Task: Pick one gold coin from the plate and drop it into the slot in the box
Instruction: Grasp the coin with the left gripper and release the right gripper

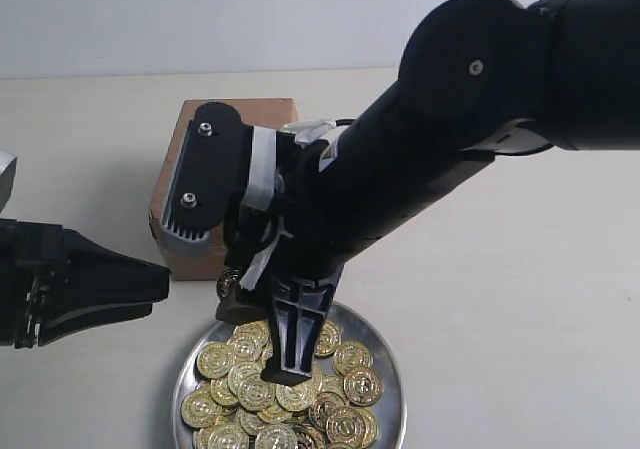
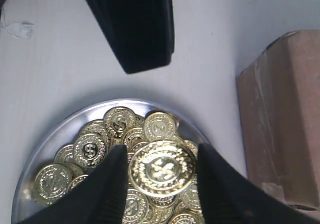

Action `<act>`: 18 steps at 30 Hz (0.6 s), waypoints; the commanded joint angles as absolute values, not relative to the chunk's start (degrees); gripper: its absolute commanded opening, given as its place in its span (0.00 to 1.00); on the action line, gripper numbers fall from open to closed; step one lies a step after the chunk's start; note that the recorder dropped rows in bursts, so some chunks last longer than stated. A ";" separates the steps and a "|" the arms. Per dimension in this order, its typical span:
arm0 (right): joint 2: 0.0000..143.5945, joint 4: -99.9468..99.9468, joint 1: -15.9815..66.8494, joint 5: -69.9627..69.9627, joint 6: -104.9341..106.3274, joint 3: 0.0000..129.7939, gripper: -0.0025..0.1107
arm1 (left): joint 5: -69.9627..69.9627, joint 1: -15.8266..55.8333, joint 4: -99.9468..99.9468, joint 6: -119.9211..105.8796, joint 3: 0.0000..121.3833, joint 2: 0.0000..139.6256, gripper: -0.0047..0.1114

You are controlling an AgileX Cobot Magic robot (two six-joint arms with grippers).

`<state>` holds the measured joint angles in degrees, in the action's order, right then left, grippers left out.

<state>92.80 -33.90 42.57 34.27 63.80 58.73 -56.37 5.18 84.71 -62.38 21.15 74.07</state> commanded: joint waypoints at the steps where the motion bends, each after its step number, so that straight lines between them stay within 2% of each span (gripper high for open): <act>1: 94.59 -34.61 42.63 33.66 63.74 60.45 0.26 | -57.57 6.76 88.26 -65.79 21.49 74.66 0.39; 5: 95.20 -34.49 42.63 33.53 63.74 60.45 0.26 | -55.36 9.25 88.63 -65.89 22.91 74.69 0.43; 18: 95.20 -34.49 42.63 32.18 63.74 60.45 0.26 | -50.21 14.79 87.43 -64.25 25.66 75.81 0.42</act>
